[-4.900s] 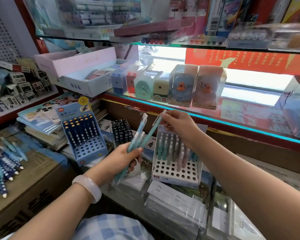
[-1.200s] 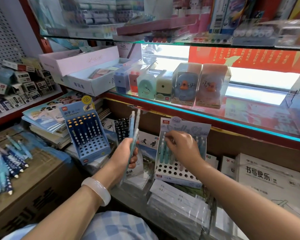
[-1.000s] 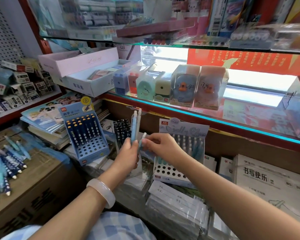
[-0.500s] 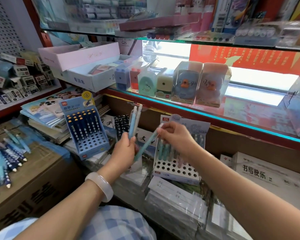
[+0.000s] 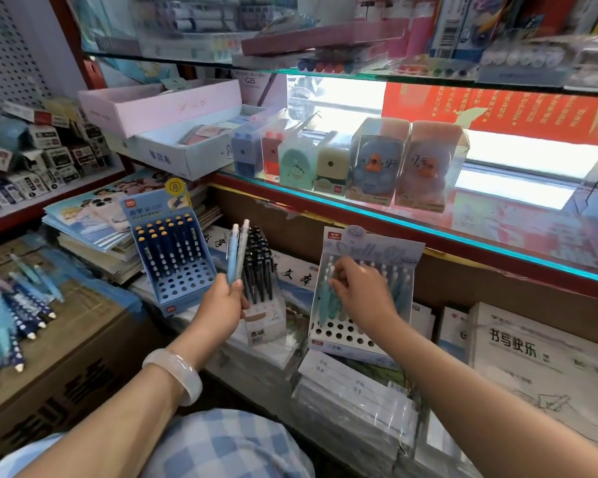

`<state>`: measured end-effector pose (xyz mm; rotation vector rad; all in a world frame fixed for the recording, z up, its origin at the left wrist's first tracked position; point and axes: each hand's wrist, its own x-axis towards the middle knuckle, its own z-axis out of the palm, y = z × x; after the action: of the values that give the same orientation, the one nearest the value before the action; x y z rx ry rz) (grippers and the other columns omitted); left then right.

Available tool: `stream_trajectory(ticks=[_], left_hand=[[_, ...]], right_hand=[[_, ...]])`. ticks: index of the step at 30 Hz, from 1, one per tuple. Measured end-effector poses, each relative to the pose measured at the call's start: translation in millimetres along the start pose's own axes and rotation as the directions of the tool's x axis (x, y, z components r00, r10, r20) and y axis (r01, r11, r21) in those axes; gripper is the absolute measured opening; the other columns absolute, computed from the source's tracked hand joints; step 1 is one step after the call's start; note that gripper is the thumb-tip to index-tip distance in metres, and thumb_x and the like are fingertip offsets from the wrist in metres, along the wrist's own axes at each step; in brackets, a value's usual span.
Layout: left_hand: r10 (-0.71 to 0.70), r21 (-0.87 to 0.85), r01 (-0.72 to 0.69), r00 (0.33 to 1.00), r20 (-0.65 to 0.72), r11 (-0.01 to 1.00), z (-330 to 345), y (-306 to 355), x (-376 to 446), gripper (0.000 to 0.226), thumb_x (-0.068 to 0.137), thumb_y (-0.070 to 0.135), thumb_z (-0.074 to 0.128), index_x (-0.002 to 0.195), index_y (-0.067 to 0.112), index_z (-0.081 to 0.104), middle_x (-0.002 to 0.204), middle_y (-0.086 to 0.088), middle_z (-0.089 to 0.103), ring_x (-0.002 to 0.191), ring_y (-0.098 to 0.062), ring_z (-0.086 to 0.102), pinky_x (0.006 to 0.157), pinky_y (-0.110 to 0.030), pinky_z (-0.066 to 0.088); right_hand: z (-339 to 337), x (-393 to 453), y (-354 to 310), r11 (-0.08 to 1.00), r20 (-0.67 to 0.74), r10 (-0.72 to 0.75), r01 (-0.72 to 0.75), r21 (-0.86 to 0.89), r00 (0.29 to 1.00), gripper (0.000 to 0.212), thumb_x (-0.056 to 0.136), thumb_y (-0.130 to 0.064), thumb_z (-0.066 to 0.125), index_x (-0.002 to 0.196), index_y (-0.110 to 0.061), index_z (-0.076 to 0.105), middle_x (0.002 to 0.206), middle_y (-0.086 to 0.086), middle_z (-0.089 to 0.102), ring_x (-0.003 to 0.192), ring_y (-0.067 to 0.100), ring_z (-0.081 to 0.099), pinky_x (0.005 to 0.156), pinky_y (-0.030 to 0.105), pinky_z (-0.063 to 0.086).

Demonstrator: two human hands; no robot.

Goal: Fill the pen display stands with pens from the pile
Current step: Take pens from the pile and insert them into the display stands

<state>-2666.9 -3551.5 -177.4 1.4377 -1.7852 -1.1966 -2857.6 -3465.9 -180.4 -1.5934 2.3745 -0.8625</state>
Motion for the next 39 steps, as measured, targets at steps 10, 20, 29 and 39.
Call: stream_trajectory(ticks=[10,20,29,39], left_hand=[[0.0,-0.052,0.002,0.999,0.035,0.999,5.8,0.2,-4.8,0.016,0.101,0.023,0.031,0.098,0.013,0.044,0.078,-0.005,0.05,0.065,-0.014,0.046,0.056,-0.025,0.037],[0.033,-0.15,-0.008,0.986,0.162,0.989,3.4,8.7,-15.9,0.017,0.1,0.018,0.035,0.09,0.015,0.049,0.072,-0.003,0.053,0.062,-0.014,0.048,0.056,-0.025,0.04],[0.112,-0.166,-0.054,0.925,0.364,0.985,9.1,21.7,-27.7,0.017,0.099,0.016,0.04,0.096,0.01,0.056,0.069,0.0,0.058,0.05,-0.006,0.048,0.047,-0.017,0.039],[0.131,-0.18,-0.05,0.87,0.475,0.982,17.8,37.8,-31.0,0.018,0.098,0.016,0.044,0.105,0.008,0.058,0.087,-0.008,0.068,0.065,-0.009,0.063,0.057,-0.017,0.05]], right_hand=[[11.2,-4.2,-2.1,0.988,0.04,-0.008,0.014,-0.157,0.999,0.011,0.097,-0.025,0.048,0.104,-0.018,0.053,0.094,-0.001,0.061,0.085,0.016,0.057,0.08,0.032,0.048],[26.5,-6.3,-5.2,0.984,0.073,0.133,-0.123,-0.131,0.988,0.018,0.096,-0.024,0.049,0.109,-0.014,0.056,0.099,0.007,0.067,0.09,0.024,0.064,0.083,0.042,0.053],[-17.4,0.2,-39.4,0.716,0.141,0.18,-0.228,0.66,0.974,0.021,0.094,-0.028,0.052,0.106,-0.015,0.063,0.091,-0.002,0.068,0.074,0.006,0.058,0.065,0.015,0.049],[-41.2,-5.4,-24.1,0.626,0.178,0.139,-0.225,0.747,0.974,0.013,0.093,-0.019,0.055,0.103,-0.014,0.062,0.083,0.0,0.069,0.067,0.004,0.062,0.062,0.015,0.051]])
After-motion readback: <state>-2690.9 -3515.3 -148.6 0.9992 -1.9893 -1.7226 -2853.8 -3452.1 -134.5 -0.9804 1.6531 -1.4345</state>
